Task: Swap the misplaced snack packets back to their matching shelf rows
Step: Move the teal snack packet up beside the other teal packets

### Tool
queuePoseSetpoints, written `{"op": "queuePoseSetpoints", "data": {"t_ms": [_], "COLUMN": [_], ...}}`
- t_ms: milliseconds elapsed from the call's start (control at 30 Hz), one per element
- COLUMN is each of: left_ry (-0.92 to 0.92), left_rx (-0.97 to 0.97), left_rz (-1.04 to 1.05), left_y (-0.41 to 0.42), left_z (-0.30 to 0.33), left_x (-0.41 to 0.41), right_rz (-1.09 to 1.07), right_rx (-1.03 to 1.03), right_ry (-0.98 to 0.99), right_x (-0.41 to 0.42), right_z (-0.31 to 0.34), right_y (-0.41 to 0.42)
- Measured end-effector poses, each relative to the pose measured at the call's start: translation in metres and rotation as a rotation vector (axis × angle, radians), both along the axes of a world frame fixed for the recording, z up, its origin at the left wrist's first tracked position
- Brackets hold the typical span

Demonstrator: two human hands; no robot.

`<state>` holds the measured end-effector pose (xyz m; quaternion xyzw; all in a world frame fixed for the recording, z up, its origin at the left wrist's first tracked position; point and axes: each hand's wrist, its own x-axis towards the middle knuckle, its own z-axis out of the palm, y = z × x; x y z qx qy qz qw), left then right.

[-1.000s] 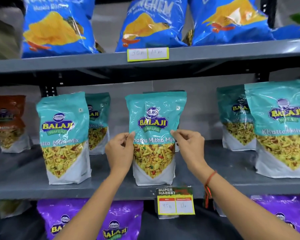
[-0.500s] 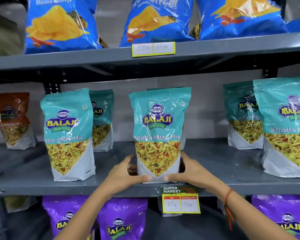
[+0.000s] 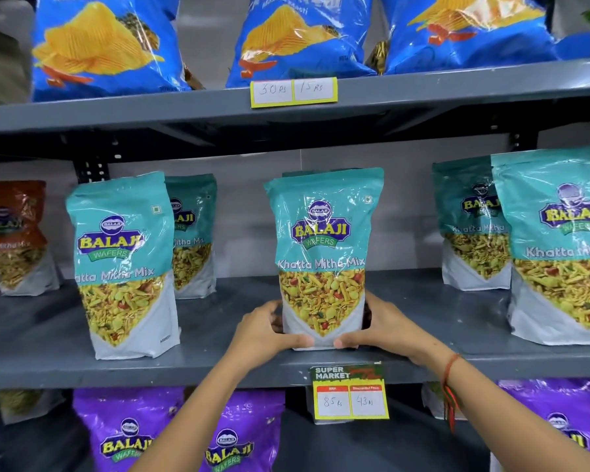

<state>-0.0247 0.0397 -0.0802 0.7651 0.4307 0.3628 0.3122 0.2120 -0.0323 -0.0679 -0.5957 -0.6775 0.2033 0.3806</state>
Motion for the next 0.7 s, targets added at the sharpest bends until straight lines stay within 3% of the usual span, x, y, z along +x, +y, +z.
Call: {"op": "queuePoseSetpoints", "data": {"t_ms": [500, 700], "left_ry": [0.072, -0.027], "left_rx": [0.040, 0.057], "left_rz": [0.062, 0.148], "left_y": [-0.007, -0.032], "left_z": [0.003, 0.006], "left_x": [0.018, 0.003], "right_rz": [-0.023, -0.130], "right_rx": [-0.080, 0.069], "right_ry": [0.072, 0.249], "right_x": [0.018, 0.005], "right_z": [-0.004, -0.007], "right_y": [0.007, -0.009]}}
